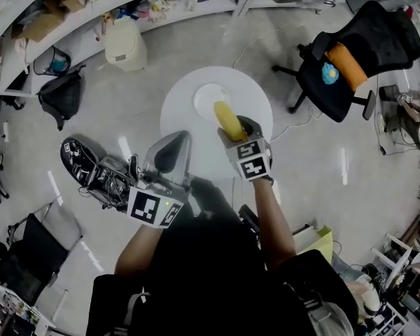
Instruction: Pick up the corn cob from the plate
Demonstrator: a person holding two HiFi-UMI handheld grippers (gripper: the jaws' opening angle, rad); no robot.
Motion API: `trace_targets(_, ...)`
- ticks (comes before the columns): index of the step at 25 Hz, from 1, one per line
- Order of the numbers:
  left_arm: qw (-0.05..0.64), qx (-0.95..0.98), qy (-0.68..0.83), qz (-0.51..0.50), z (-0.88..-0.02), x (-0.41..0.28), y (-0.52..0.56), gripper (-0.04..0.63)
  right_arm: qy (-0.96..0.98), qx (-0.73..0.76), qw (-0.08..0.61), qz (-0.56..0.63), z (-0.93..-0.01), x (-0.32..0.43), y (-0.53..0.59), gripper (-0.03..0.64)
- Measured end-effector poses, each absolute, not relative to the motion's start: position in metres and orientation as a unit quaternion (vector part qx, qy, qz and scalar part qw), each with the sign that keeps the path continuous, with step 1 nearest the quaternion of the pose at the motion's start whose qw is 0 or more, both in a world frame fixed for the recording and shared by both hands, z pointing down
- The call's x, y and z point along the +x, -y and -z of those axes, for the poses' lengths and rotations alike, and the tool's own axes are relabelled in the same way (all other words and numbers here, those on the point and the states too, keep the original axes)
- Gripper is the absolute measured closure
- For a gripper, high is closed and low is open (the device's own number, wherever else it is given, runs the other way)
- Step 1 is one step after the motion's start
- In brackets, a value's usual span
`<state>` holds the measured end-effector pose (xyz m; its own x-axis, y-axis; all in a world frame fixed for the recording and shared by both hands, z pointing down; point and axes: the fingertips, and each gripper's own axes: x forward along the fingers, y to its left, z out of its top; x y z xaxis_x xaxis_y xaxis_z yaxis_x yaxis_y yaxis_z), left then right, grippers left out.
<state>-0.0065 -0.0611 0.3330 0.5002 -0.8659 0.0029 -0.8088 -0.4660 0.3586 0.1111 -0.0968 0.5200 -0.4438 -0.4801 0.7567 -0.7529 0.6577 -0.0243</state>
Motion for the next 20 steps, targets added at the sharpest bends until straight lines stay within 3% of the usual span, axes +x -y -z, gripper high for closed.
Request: trace_targets(20, 0.127, 0.848, 0.504, 0.105, -0.282, 0.018, 0.019, 0.594, 0.847, 0.408, 0.301, -0.161, -0.451, 0.132, 0.066, 0.35)
